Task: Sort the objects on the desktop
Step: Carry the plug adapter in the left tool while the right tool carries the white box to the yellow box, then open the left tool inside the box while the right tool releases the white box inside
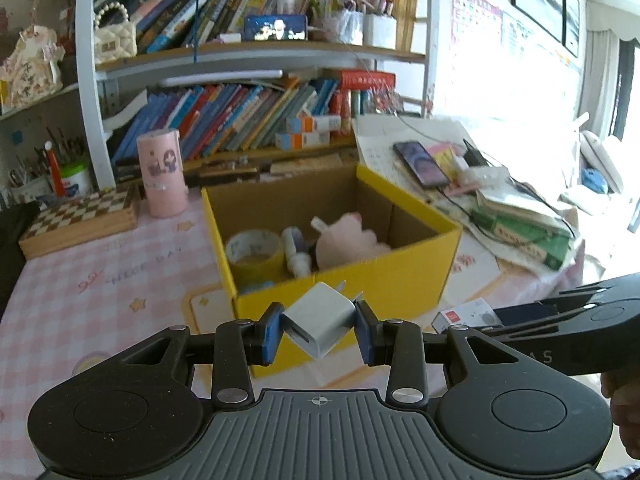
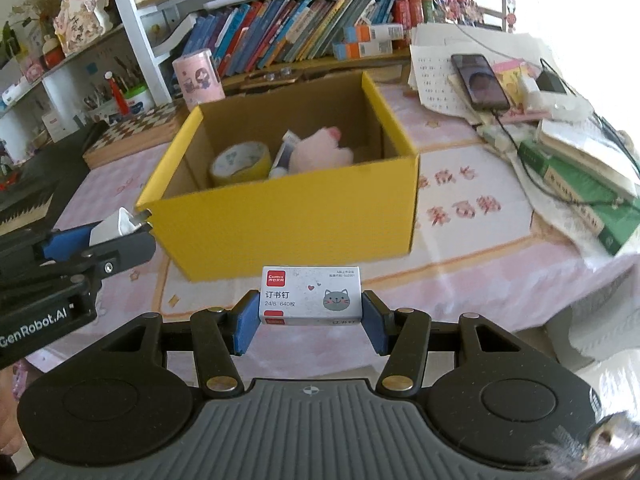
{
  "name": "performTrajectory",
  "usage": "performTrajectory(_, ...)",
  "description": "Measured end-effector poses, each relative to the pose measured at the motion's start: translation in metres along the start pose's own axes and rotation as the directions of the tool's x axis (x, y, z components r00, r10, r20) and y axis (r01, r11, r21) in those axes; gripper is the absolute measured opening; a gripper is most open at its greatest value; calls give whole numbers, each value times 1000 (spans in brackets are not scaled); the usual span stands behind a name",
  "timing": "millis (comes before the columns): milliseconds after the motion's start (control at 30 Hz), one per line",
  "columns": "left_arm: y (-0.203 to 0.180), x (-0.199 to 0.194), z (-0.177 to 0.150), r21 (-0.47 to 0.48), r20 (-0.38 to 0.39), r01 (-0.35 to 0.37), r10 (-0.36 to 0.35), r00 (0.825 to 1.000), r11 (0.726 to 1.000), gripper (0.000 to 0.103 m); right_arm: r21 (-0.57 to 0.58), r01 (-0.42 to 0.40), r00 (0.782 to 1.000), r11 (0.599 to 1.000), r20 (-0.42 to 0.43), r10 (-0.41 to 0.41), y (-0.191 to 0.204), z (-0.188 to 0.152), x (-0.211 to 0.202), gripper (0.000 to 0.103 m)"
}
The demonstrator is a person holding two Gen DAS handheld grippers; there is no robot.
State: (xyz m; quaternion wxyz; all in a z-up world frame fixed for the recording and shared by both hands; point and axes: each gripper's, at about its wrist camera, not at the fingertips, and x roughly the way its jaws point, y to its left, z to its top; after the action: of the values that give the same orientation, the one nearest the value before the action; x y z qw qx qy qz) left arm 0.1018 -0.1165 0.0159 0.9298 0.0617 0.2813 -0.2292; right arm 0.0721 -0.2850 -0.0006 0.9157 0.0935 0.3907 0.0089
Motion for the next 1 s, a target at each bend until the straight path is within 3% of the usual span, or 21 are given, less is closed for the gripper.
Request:
performTrajectory(167,-11,12,17,-19,34,-38,38,999,999,36,-32,-22,999,999,35,23,-18,20,0,51)
performTrajectory(467,-17,46,43,-4,50,-126,126,991,992,36,-98,-53,983,994,170,70,-38,67,-4,51)
performTrajectory(767,-3,104,58,-61,-16,-173,172,985,983,36,-182,-91,971,979,202,128,-34,119,30,51)
performTrajectory(1000,-1,147,48,-26,-148,-206,200,969,978,36,-250,-122,977,960,137,160,-22,142,72,51)
